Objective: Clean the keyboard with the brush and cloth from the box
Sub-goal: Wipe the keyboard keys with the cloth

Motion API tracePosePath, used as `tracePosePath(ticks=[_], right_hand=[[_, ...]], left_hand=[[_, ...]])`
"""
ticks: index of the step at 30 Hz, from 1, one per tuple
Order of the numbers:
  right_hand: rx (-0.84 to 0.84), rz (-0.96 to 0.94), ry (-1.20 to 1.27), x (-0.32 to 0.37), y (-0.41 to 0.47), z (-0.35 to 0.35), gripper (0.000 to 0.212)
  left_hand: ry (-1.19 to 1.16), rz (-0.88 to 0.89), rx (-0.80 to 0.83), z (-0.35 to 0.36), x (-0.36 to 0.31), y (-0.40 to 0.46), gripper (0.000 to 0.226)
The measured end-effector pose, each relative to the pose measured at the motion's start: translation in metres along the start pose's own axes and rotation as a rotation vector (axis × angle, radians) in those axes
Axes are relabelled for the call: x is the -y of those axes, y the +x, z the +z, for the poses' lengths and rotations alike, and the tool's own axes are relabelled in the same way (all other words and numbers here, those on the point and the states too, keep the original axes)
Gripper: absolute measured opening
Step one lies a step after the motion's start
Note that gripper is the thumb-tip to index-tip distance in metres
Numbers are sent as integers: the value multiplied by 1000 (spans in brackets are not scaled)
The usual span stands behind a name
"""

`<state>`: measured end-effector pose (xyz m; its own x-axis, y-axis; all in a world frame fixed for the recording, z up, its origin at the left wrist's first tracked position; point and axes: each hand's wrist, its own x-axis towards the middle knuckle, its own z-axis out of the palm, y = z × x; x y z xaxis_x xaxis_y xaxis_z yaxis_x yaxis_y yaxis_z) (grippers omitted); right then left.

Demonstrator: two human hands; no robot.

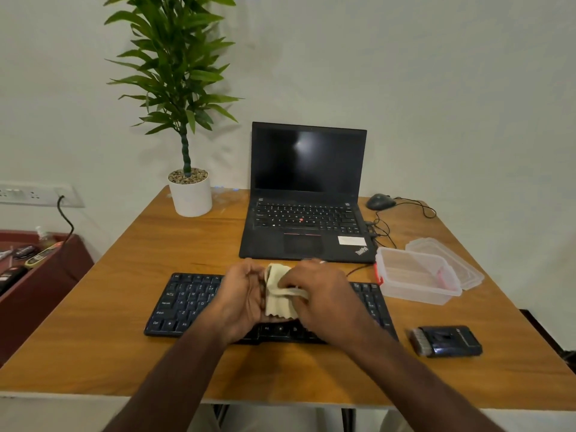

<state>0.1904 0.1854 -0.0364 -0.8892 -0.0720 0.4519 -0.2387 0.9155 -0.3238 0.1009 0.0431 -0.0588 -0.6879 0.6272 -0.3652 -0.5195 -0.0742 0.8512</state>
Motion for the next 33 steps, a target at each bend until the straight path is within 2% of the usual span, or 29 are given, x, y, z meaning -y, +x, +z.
tracePosePath(ticks=[2, 5, 7, 9, 11, 13, 14, 16, 18, 20, 23, 26, 29, 31, 33], right_hand=[[46, -62, -49, 2, -9, 12, 20], [107, -15, 29, -3, -18, 16, 17], [1, 101, 239, -9, -18, 10, 21], [-75, 208, 395, -18, -15, -4, 35], [127, 306, 590, -23, -9, -16, 49], [321, 378, 751, -24, -6, -16, 37], [338, 415, 741, -22, -5, -13, 27], [288, 532, 726, -20, -7, -7, 15], [231, 703, 873, -20, -11, -1, 16], [228, 750, 925, -17, -11, 5, 16], [236, 742, 848, -6, -8, 19, 17], [271, 771, 914, 8, 8, 34, 18], [357, 813, 977, 22, 22, 49, 21], [273, 797, 910, 32, 35, 61, 22], [23, 614, 631, 39, 53, 76, 27]], left_hand=[[-39, 28, 47, -3, 2, -1, 49], [197, 139, 56, -5, 10, 0, 32], [319, 233, 67, -9, 8, -3, 17], [402, 322, 146, -12, -1, -9, 25], [517, 355, 254, -7, -16, -20, 39], [616, 339, 289, -8, -29, -25, 52], [654, 338, 253, -13, -34, -27, 58], [739, 393, 29, -37, -40, -28, 69], [896, 443, -294, -77, -36, -28, 85], [1020, 395, -469, -120, -24, -31, 97], [1126, 304, -455, -161, 3, -36, 106], [1320, 370, -495, -177, 27, -37, 112], [1362, 411, -536, -178, 39, -41, 120], [1389, 417, -555, -178, 44, -43, 122], [1382, 432, -576, -176, 46, -43, 120]])
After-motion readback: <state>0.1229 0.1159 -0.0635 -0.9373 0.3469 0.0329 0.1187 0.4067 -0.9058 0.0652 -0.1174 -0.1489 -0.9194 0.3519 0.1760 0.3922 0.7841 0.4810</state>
